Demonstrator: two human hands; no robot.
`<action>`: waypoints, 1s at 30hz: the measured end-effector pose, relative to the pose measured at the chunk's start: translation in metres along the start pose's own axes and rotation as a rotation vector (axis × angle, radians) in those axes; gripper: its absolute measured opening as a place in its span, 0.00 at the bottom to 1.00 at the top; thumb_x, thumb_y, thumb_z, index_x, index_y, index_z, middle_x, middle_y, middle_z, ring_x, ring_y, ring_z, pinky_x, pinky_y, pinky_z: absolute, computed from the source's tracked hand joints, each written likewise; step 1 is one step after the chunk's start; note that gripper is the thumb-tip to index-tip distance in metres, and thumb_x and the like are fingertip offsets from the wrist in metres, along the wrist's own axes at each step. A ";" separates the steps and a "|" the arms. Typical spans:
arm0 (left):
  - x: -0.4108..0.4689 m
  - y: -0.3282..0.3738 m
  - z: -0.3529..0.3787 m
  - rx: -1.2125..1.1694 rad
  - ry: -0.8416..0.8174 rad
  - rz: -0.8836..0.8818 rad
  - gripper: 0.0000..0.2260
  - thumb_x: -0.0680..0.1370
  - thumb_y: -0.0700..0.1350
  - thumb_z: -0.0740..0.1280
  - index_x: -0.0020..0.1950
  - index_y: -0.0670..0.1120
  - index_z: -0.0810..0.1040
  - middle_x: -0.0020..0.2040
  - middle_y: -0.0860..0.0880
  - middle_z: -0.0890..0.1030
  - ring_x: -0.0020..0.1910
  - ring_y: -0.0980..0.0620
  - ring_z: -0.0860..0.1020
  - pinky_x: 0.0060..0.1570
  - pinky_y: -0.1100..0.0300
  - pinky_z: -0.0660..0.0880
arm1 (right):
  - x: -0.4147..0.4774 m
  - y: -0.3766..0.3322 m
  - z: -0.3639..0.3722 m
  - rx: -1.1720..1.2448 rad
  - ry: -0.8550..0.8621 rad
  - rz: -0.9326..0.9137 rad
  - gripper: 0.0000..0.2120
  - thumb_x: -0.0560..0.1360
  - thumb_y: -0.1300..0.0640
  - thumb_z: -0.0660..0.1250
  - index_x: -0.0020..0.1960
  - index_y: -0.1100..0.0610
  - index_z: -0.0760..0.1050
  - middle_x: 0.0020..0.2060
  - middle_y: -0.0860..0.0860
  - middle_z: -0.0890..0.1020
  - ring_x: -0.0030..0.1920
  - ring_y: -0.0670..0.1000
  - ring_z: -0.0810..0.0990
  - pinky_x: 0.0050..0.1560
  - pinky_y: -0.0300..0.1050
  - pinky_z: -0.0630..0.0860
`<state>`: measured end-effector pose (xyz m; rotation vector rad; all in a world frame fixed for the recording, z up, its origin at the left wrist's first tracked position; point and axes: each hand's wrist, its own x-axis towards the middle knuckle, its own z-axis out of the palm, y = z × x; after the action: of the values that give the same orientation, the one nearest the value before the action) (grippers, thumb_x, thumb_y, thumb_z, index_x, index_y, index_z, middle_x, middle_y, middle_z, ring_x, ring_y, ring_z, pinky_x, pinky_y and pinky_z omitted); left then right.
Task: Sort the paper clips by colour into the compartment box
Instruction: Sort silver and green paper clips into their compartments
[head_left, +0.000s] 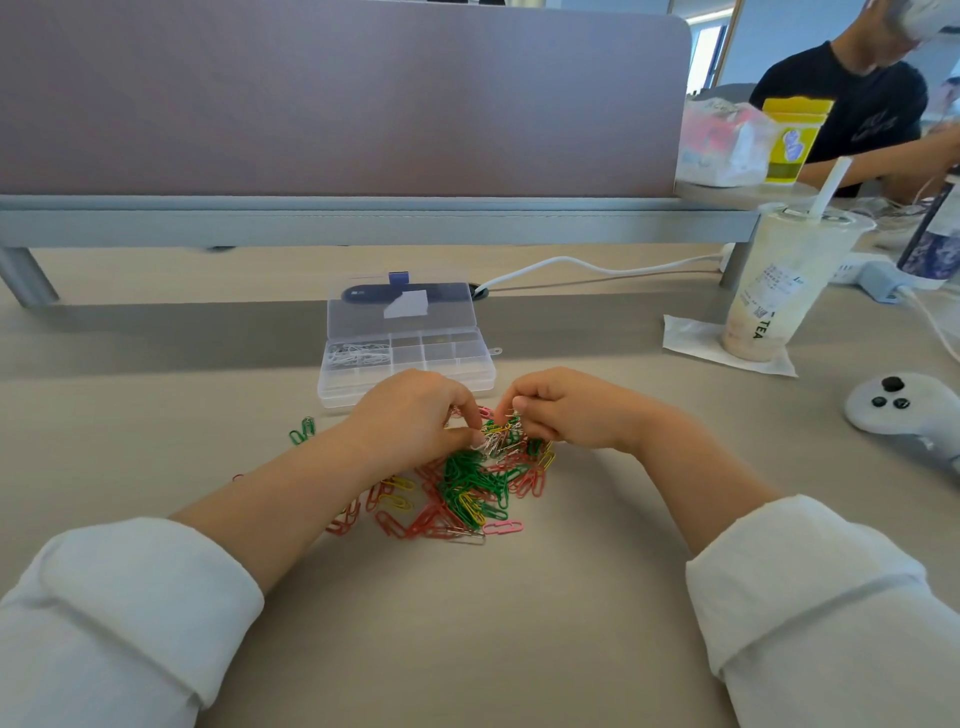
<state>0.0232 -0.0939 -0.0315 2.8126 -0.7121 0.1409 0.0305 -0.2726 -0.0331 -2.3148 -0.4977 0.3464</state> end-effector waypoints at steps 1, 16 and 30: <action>0.000 0.000 0.000 0.022 0.006 -0.003 0.10 0.74 0.55 0.67 0.52 0.54 0.80 0.31 0.59 0.64 0.36 0.58 0.66 0.37 0.63 0.63 | 0.000 0.000 0.000 0.004 0.015 0.016 0.13 0.81 0.62 0.53 0.44 0.55 0.74 0.25 0.47 0.68 0.20 0.39 0.65 0.29 0.31 0.64; 0.002 -0.004 0.000 0.013 -0.107 -0.025 0.08 0.75 0.51 0.67 0.50 0.52 0.81 0.38 0.58 0.70 0.43 0.57 0.71 0.43 0.63 0.66 | 0.002 -0.006 0.003 -0.172 0.118 0.030 0.19 0.81 0.55 0.54 0.32 0.55 0.71 0.28 0.46 0.71 0.31 0.43 0.68 0.34 0.32 0.65; 0.004 -0.007 0.001 0.043 -0.085 -0.046 0.10 0.73 0.54 0.69 0.51 0.53 0.81 0.37 0.57 0.68 0.44 0.56 0.68 0.44 0.61 0.67 | -0.001 -0.003 -0.001 -0.204 0.012 -0.023 0.06 0.67 0.58 0.75 0.44 0.53 0.82 0.23 0.45 0.65 0.21 0.41 0.66 0.25 0.30 0.60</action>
<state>0.0302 -0.0904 -0.0335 2.8889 -0.6701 0.0290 0.0292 -0.2718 -0.0306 -2.5044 -0.5760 0.2820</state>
